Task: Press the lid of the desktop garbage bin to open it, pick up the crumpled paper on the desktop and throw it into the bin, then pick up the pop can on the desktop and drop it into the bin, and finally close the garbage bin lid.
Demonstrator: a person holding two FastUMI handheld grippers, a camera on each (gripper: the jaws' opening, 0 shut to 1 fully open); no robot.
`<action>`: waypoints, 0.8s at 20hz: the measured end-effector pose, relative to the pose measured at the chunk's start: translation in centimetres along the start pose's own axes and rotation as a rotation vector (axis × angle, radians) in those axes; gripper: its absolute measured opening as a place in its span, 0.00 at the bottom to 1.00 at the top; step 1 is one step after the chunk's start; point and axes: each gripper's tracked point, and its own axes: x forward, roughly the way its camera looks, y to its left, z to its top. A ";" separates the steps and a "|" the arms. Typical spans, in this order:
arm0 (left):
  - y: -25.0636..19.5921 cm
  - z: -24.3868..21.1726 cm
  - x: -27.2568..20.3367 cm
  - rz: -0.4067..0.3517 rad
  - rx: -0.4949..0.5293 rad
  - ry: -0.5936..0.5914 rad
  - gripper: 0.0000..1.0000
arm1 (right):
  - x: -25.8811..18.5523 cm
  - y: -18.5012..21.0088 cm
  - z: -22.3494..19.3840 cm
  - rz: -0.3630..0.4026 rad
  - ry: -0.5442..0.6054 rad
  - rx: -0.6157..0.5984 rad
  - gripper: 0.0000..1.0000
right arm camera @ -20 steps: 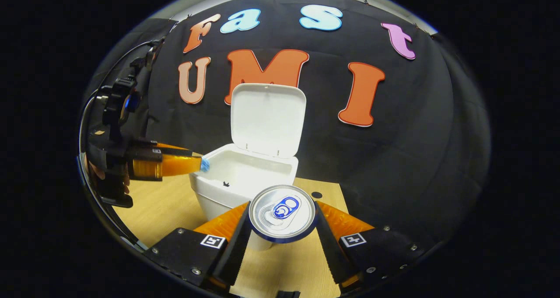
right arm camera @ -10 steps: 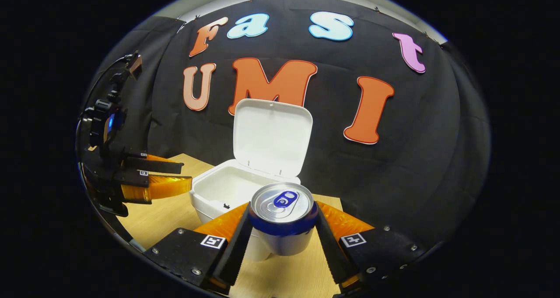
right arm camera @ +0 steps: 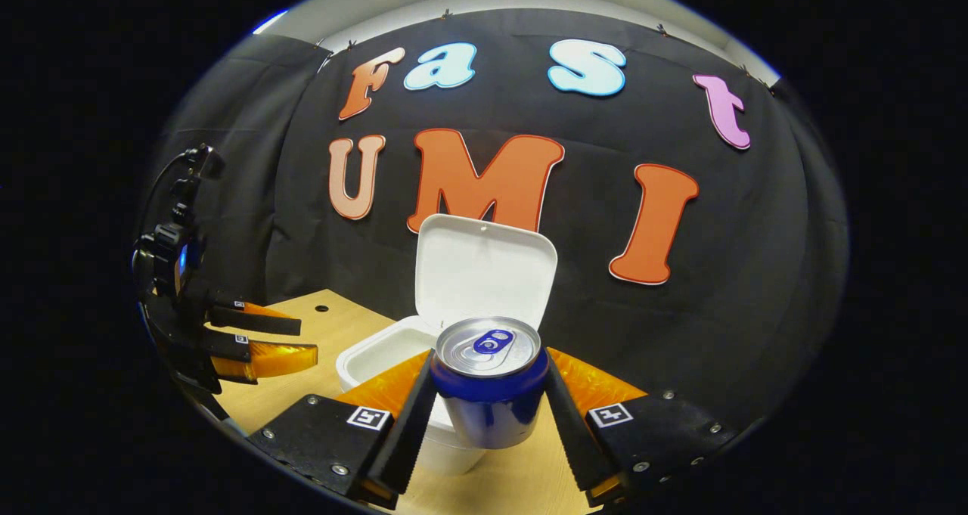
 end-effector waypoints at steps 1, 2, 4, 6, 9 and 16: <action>0.3 0.1 -0.3 0.008 0.001 -0.001 0.83 | 0.4 0.1 0.3 0.001 -0.010 -0.001 0.85; 0.5 0.0 -0.5 0.015 0.004 -0.006 0.83 | 0.7 0.4 0.5 0.004 -0.017 -0.004 0.80; 1.2 0.1 -1.3 0.032 0.015 -0.014 0.82 | 1.3 0.6 0.5 0.008 -0.021 -0.013 0.80; 2.0 0.0 -1.9 0.055 0.030 -0.020 0.83 | 2.1 0.9 0.4 0.011 -0.023 -0.013 0.80; 3.1 -0.1 -2.7 0.089 0.034 -0.024 0.82 | 3.3 0.9 -0.3 0.003 -0.013 -0.006 0.80; 5.6 -0.8 -3.5 0.142 0.024 -0.011 0.83 | 4.9 1.5 -3.1 0.002 0.037 0.055 0.80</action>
